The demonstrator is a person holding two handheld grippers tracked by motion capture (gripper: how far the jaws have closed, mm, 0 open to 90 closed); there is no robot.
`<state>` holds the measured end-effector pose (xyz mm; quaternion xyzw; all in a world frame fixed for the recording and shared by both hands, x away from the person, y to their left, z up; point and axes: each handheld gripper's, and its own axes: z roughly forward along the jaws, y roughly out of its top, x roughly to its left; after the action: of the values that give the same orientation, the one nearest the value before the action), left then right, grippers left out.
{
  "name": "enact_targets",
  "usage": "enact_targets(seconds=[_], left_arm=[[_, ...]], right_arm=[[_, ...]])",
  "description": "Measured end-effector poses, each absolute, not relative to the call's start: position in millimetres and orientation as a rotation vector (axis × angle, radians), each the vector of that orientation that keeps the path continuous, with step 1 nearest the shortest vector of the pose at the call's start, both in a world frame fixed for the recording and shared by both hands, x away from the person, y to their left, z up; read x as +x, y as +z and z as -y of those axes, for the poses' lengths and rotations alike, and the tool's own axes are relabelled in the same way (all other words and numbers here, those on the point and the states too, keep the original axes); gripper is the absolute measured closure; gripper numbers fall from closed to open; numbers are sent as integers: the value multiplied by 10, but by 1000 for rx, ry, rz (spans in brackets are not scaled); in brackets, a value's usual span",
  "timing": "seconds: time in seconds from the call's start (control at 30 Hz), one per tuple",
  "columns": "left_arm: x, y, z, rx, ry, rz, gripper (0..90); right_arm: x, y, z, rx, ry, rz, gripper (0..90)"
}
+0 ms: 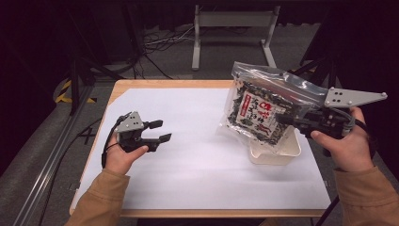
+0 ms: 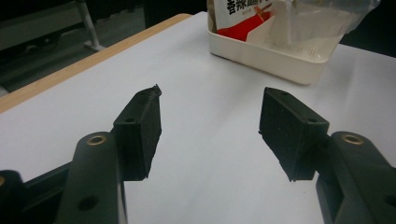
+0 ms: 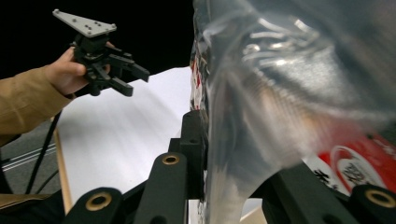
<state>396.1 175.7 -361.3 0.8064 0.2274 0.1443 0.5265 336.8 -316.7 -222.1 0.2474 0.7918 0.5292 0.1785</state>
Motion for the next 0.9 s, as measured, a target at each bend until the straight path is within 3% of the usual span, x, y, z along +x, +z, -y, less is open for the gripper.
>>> enact_targets(seconds=[0.9], left_arm=[[4011, -3678, -1808, 1949, 352, -595, 357]], right_arm=[[3421, -2196, 3502, 773, 1315, -2135, 761]])
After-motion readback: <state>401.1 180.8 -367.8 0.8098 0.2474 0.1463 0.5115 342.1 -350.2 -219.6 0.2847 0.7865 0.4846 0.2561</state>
